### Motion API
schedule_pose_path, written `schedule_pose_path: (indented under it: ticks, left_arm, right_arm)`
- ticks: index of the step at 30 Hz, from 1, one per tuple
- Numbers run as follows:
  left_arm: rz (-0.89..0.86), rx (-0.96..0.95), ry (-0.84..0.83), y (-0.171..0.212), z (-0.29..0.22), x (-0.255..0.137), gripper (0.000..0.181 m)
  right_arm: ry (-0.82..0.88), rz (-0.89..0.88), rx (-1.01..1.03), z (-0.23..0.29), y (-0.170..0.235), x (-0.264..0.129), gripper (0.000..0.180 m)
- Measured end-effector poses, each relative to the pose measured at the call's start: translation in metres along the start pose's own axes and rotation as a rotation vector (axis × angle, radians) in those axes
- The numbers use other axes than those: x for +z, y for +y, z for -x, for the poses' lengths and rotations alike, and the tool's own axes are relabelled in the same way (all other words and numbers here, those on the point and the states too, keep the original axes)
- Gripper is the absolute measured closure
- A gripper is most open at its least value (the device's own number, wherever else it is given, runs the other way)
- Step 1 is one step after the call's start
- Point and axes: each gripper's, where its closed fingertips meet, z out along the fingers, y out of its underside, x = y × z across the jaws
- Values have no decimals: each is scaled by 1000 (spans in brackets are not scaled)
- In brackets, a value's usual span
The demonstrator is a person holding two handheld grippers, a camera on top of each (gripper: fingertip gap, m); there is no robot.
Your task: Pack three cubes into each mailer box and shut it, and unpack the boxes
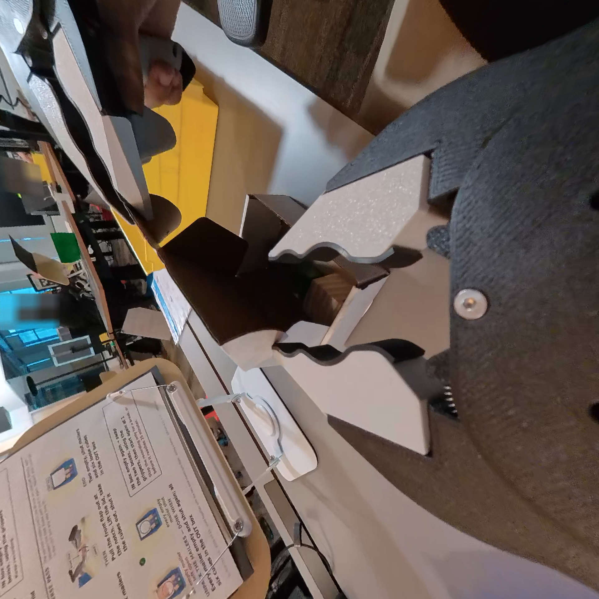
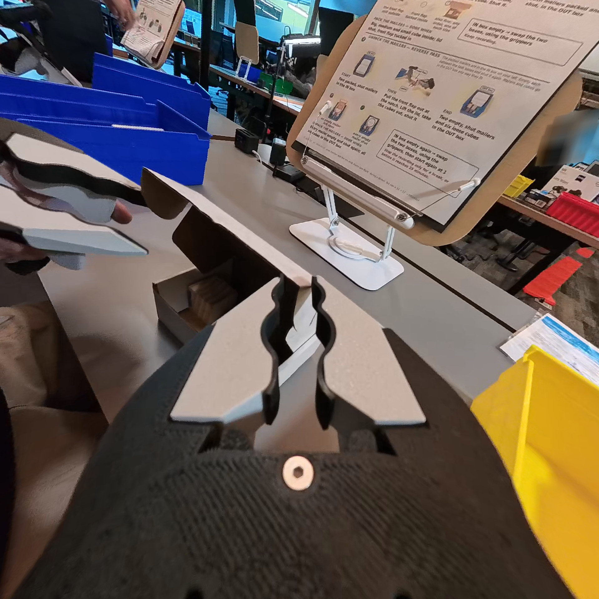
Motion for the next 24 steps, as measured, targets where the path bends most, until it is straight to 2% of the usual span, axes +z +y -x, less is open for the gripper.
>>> schedule_pose_path:
  ticks: [4, 13, 24]
  left_arm:
    - [-14, 59, -28, -3, -2, -2, 129]
    - [2, 59, -9, 1, -7, -1, 129]
    - [66, 99, 9, 24, -24, -9, 129]
  right_arm:
    - [-9, 6, 0, 2, 1, -2, 165]
    - [-35, 31, -3, 9, 6, -7, 163]
    - [-157, 164, -46, 32, 27, -19, 161]
